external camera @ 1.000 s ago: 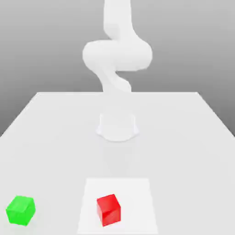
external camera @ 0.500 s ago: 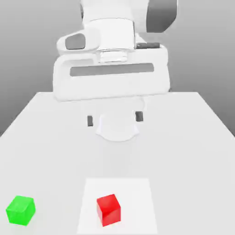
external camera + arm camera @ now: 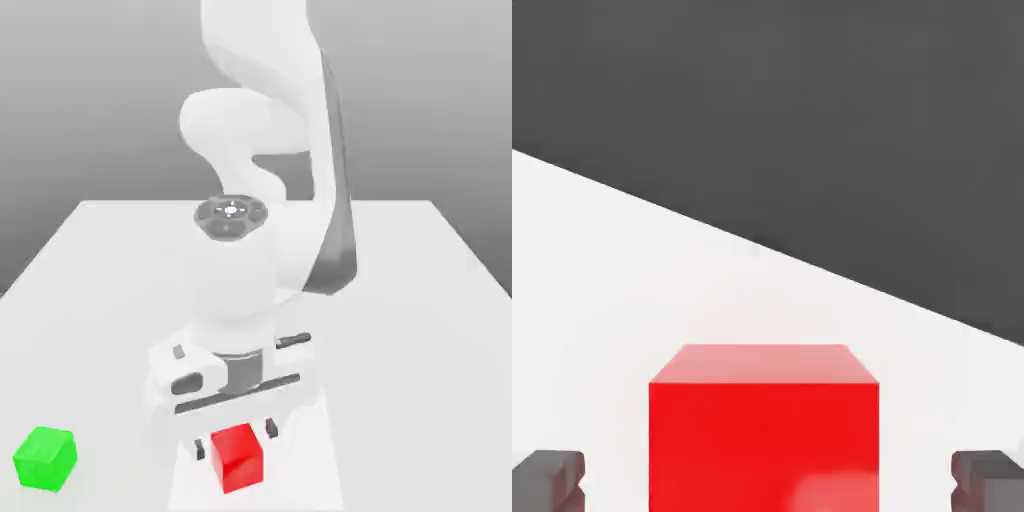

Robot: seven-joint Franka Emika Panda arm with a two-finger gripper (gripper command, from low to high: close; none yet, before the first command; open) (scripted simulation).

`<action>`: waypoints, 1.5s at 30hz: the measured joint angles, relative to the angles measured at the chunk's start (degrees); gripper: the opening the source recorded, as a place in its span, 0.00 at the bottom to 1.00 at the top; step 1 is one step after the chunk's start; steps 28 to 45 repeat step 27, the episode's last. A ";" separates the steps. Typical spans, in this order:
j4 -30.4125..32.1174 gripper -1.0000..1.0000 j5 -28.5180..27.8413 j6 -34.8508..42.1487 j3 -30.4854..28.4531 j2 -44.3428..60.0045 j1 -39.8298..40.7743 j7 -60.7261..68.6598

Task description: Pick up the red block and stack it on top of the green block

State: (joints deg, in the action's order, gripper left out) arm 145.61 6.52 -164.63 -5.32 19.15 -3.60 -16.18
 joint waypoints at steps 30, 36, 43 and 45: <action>-10.18 1.00 7.50 11.31 -13.45 0.38 13.51 -16.95; -10.18 1.00 7.50 11.31 -13.45 0.38 13.51 -16.95; -10.18 1.00 7.50 11.31 -13.45 0.38 13.51 -16.95; -10.18 1.00 7.50 11.31 -13.45 0.38 13.51 -16.95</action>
